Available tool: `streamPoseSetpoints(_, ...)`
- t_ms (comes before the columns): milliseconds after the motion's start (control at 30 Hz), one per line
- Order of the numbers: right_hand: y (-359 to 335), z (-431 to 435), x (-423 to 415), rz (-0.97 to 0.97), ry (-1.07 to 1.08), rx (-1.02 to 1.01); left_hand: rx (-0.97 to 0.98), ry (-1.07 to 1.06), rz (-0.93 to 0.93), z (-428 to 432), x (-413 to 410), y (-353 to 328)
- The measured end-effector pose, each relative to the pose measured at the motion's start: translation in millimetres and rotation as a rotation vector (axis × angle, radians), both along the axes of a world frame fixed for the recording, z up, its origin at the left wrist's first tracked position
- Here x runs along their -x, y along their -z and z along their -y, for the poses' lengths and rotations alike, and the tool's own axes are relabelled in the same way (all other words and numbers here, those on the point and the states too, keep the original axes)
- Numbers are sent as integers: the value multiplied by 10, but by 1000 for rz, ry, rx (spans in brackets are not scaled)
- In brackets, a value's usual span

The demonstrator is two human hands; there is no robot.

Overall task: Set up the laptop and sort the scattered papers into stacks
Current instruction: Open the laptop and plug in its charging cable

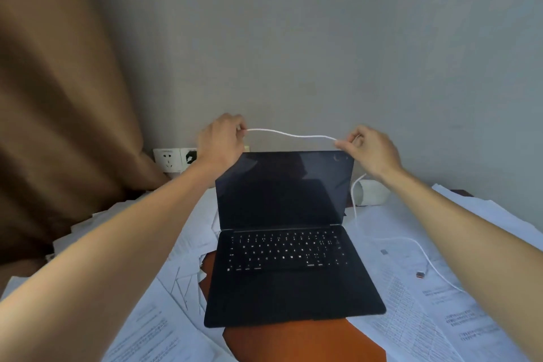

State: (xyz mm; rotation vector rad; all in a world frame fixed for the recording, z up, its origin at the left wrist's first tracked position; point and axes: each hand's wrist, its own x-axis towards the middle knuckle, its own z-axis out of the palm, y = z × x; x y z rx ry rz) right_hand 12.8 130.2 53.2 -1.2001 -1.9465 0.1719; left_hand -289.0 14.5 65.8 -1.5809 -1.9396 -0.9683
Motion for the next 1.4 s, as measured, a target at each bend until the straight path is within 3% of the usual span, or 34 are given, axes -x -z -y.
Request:
streamPoseSetpoints(133,-207,-265,190,-25,-163,-31,66,-55,46,-192,124,-70)
streamPoseSetpoints(267,-355,-439,403,44,-170,-133,129,-114,94,-330,255,-103)
streamPoseSetpoints(367,-420,-501,593,25,-252,-93,241,-106,172,-372,314,-102)
streamPoseSetpoints(667,-503,-375,1186,-176,-564,28,201,408,451,-497,4,-187)
streamPoseSetpoints(833,-475,-341,1192,-243,-575,90,104,463,498,-535,-59,-193)
streamPoseSetpoints(1000,-278,-396,1000,0,-520,312,-68,481,763,-429,28,-246)
streamPoseSetpoints(1133,-162,-345,956,146,-525,407,-114,446,857,-320,117,-271)
streamPoseSetpoints(1233,-134,-283,931,224,-485,325,-83,365,835,-270,218,-257)
streamPoseSetpoints(1400,-58,-213,683,126,-433,220,114,206,657,-232,332,-126)
